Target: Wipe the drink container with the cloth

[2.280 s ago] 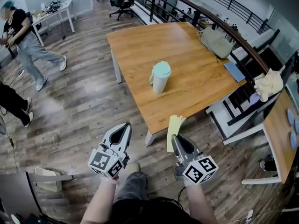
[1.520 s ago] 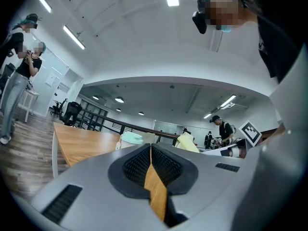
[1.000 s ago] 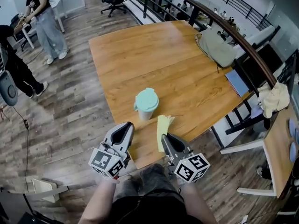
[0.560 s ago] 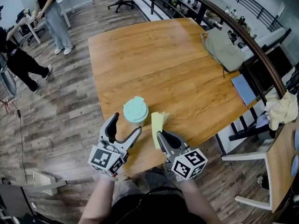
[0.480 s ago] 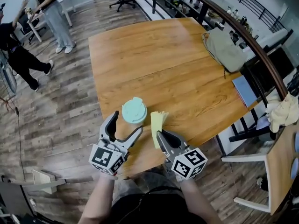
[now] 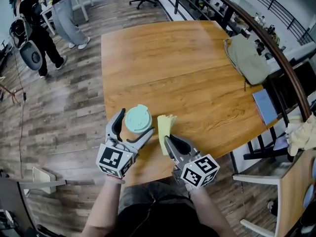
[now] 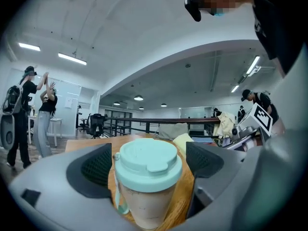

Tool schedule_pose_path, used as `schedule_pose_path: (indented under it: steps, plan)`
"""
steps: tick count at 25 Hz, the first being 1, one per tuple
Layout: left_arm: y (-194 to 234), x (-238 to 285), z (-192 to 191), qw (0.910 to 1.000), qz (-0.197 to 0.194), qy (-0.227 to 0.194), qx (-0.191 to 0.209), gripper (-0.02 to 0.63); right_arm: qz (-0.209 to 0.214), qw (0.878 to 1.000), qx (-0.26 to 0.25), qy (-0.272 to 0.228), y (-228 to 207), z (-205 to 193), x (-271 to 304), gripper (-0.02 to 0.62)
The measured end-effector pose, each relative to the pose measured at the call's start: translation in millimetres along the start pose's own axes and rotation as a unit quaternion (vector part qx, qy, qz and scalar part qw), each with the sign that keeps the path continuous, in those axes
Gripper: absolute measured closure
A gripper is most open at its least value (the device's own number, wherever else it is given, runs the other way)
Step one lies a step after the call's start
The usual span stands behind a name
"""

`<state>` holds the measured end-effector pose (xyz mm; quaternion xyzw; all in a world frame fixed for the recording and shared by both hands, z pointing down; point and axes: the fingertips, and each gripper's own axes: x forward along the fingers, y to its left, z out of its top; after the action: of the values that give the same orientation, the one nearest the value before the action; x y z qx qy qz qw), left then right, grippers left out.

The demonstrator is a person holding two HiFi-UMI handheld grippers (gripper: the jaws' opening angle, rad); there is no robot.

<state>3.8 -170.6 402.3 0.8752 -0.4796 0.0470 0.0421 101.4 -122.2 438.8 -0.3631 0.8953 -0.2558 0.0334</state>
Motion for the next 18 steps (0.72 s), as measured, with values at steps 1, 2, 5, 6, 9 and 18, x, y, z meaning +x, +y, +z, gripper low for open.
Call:
schedule_pose_path:
  steps: [1, 2, 5, 6, 9, 18]
  plan:
    - [-1, 2, 1, 0.9999, 0.0, 0.003, 0.011, 0.146, 0.002, 1.0, 0.0, 0.0, -2, 1, 1, 0.555]
    - [-2, 4, 1, 0.9998, 0.0, 0.004, 0.019, 0.146, 0.004, 1.0, 0.001, 0.001, -3, 1, 1, 0.555]
    - [2, 6, 3, 1.0, 0.005, -0.003, 0.0, 0.146, 0.009, 1.0, 0.002, 0.006, -7, 1, 1, 0.555]
    - [5, 7, 4, 0.9999, 0.007, -0.005, -0.009, 0.147, 0.01, 1.0, 0.002, 0.007, -8, 1, 2, 0.555]
    - [6, 9, 6, 0.9999, -0.004, -0.005, -0.011, 0.147, 0.009, 1.0, 0.001, 0.008, -10, 3, 4, 0.555]
    - [11, 8, 8, 0.9979, -0.058, -0.012, -0.024, 0.184, 0.017, 1.0, 0.009, 0.001, 3, 10, 25, 0.555]
